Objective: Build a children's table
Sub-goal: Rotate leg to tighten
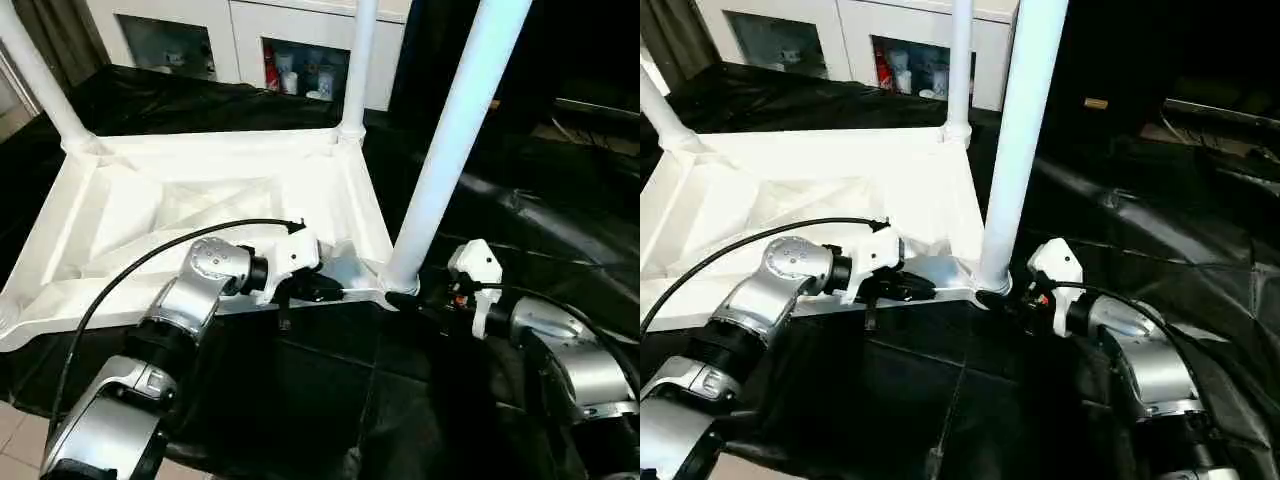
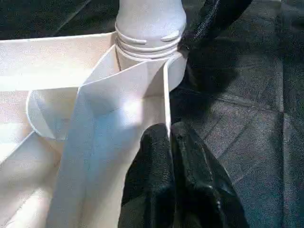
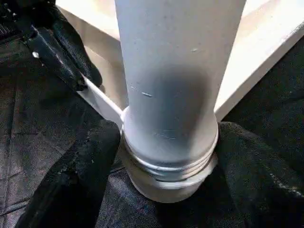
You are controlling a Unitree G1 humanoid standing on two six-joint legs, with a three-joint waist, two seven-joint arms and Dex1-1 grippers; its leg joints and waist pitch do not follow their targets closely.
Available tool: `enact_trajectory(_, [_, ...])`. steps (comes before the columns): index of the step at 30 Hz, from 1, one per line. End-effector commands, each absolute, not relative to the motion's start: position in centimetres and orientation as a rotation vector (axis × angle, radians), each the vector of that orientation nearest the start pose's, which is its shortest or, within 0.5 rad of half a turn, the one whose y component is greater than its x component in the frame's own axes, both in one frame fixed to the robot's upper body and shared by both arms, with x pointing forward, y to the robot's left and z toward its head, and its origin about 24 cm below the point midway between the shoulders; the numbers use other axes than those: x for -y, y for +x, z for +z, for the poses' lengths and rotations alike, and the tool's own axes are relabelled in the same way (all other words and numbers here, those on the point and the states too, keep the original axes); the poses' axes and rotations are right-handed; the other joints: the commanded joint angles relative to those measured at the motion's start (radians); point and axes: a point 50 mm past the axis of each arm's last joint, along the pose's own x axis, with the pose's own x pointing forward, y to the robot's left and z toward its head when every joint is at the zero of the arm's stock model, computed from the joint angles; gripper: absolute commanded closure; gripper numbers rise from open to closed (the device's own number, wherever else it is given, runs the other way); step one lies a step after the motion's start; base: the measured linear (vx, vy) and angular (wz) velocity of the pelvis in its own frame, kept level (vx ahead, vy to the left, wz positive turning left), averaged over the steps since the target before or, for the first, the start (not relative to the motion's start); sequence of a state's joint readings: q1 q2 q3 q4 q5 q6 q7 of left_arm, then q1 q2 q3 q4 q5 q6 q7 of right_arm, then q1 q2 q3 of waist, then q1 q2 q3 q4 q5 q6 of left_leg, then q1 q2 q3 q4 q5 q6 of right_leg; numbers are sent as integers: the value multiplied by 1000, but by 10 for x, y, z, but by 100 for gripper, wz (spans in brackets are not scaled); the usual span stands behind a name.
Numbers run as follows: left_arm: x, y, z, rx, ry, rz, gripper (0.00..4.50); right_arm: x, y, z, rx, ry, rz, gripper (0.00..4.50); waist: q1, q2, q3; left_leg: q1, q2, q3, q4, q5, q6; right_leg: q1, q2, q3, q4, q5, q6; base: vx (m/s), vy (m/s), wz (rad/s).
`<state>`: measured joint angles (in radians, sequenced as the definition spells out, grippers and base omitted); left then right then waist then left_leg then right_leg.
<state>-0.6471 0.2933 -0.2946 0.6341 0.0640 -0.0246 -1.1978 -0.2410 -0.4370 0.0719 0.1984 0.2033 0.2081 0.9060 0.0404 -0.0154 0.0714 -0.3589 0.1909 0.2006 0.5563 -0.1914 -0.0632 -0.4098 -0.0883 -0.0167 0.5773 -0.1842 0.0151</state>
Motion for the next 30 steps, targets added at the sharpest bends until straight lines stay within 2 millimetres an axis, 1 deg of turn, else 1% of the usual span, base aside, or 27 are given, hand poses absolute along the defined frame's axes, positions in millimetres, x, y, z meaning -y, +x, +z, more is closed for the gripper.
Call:
enact_trajectory(1, [-105, 316, 41, -431, 503, -1406, 391, 171, 275, 54, -264, -140, 1010, 100, 1, -10, -44, 6, 38, -8, -55, -172, 96, 44, -40, 26, -54, -107, -276, 0, 0, 0])
enact_trajectory(2, [-105, 317, 41, -442, 494, -1403, 382, 169, 275, 53, -266, -140, 1015, 100, 1, -10, -45, 5, 37, -8, -55, -163, 97, 46, -40, 25, -52, -101, -273, 0, 0, 0])
enact_trajectory(3, [-105, 317, 40, -456, 496, -1401, 382, 168, 274, 53, -267, -138, 1021, 100, 1, -12, -46, 4, 36, -8, -53, -154, 100, 46, -40, 26, -51, -92, -274, 0, 0, 0])
enact_trajectory(4, [-107, 318, 39, -478, 501, -1395, 353, 167, 274, 53, -269, -134, 1031, 100, 2, -14, -46, 4, 35, -7, -52, -147, 104, 46, -40, 25, -50, -86, -275, 0, 0, 0])
enact_trajectory(6, [-108, 318, 38, -488, 506, -1391, 346, 167, 273, 53, -269, -133, 1035, 100, 3, -14, -46, 4, 34, -7, -52, -142, 108, 46, -40, 25, -50, -86, -274, 0, 0, 0])
enact_trajectory(8, [-111, 319, 37, -518, 527, -1382, 346, 166, 273, 53, -269, -132, 1047, 100, 4, -14, -46, 5, 35, -7, -52, -144, 108, 46, -40, 25, -51, -93, -272, 0, 0, 0])
enact_trajectory(9, [-113, 319, 37, -527, 535, -1380, 346, 166, 273, 53, -269, -132, 1051, 100, 5, -19, -46, 4, 35, -8, -51, -143, 110, 47, -41, 25, -49, -102, -270, 0, 0, 0])
enact_trajectory(10, [-114, 320, 37, -536, 542, -1376, 346, 165, 273, 53, -268, -131, 1054, 100, 5, -17, -45, 3, 36, -8, -52, -144, 111, 45, -41, 25, -51, -111, -268, 0, 0, 0])
enact_trajectory(11, [-114, 320, 37, -540, 545, -1374, 346, 165, 273, 53, -268, -130, 1056, 100, 5, -17, -45, 3, 35, -8, -52, -149, 108, 46, -41, 25, -52, -123, -266, 0, 0, 0])
enact_trajectory(12, [-115, 320, 37, -547, 537, -1371, 346, 164, 274, 54, -264, -129, 1057, 100, 5, -21, -45, 3, 35, -8, -52, -152, 106, 46, -42, 25, -53, -133, -263, 0, 0, 0])
enact_trajectory(14, [-116, 321, 38, -558, 524, -1374, 346, 163, 278, 56, -251, -129, 1045, 100, 5, -20, -45, 4, 35, -9, -53, -158, 102, 45, -42, 24, -53, -151, -261, 0, 0, 0])
enact_trajectory(15, [-117, 321, 38, -563, 524, -1370, 346, 162, 280, 56, -245, -130, 1037, 100, 3, -19, -44, 3, 34, -9, -54, -168, 94, 44, -43, 24, -56, -179, -257, 0, 0, 0])
enact_trajectory(16, [-117, 321, 38, -564, 525, -1369, 375, 162, 281, 56, -243, -130, 1034, 100, 3, -19, -44, 3, 34, -9, -54, -168, 94, 44, -43, 24, -56, -179, -257, 0, 0, 0])
enact_trajectory(17, [-118, 322, 38, -565, 538, -1352, 382, 161, 283, 57, -231, -135, 1024, 100, 1, -21, -45, 2, 34, -10, -54, -174, 90, 43, -44, 25, -57, -195, -250, 0, 0, 0])
enact_trajectory(18, [-118, 323, 38, -564, 546, -1341, 382, 160, 284, 58, -223, -139, 1019, 100, 0, -20, -44, 2, 35, -11, -54, -179, 88, 42, -44, 25, -58, -206, -246, 0, 0, 0])
enact_trajectory(19, [-117, 324, 38, -558, 540, -1327, 382, 159, 286, 58, -216, -141, 1008, 100, -1, -21, -44, 2, 35, -11, -55, -181, 86, 42, -43, 25, -59, -212, -245, 0, 0, 0])
enact_trajectory(20, [-116, 325, 38, -553, 531, -1324, 402, 158, 287, 58, -213, -145, 1002, 100, 0, -20, -43, 2, 35, -11, -55, -189, 83, 40, -44, 25, -60, -225, -242, 0, 0, 0])
enact_trajectory(21, [-115, 325, 39, -548, 525, -1327, 402, 156, 287, 57, -214, -152, 999, 100, -1, -23, -43, 3, 35, -10, -55, -196, 80, 38, -43, 26, -61, -240, -237, 0, 0, 0])
enact_trajectory(22, [-114, 325, 39, -546, 517, -1330, 418, 155, 288, 56, -217, -159, 995, 100, 0, -22, -42, 3, 35, -11, -56, -199, 78, 39, -44, 26, -61, -247, -234, 0, 0, 0])
enact_trajectory(23, [-113, 325, 39, -546, 514, -1333, 418, 154, 288, 55, -219, -164, 994, 100, -1, -21, -42, 2, 36, -12, -58, -201, 73, 39, -44, 25, -62, -257, -229, 0, 0, 0])
enact_trajectory(24, [-112, 324, 39, -548, 509, -1341, 426, 153, 287, 54, -218, -163, 1001, 100, -1, -24, -42, 2, 35, -12, -57, -202, 72, 38, -44, 25, -62, -260, -226, 0, 0, 0])
enact_trajectory(25, [-112, 324, 39, -549, 508, -1343, 430, 153, 287, 54, -218, -162, 1003, 100, -1, -22, -42, 3, 36, -13, -58, -205, 71, 38, -44, 26, -62, -261, -224, 0, 0, 0])
enact_trajectory(26, [-112, 323, 39, -551, 506, -1347, 445, 152, 287, 54, -217, -161, 1007, 100, -1, -21, -42, 2, 36, -13, -58, -204, 72, 38, -44, 26, -61, -251, -225, 0, 0, 0])
enact_trajectory(27, [-111, 323, 39, -550, 505, -1350, 445, 151, 287, 53, -220, -152, 1013, 100, -1, -21, -43, 3, 37, -13, -58, -202, 72, 37, -43, 26, -60, -237, -228, 0, 0, 0])
enact_trajectory(29, [-111, 323, 39, -547, 504, -1352, 450, 152, 288, 52, -225, -152, 1014, 130, -1, -23, -45, 3, 35, -11, -56, -188, 80, 38, -42, 26, -56, -198, -238, 0, 0, 0])
enact_trajectory(30, [-111, 322, 39, -546, 503, -1351, 450, 152, 288, 52, -227, -152, 1013, 130, -1, -24, -45, 2, 34, -11, -55, -180, 86, 40, -42, 26, -55, -181, -244, 0, 0, 0])
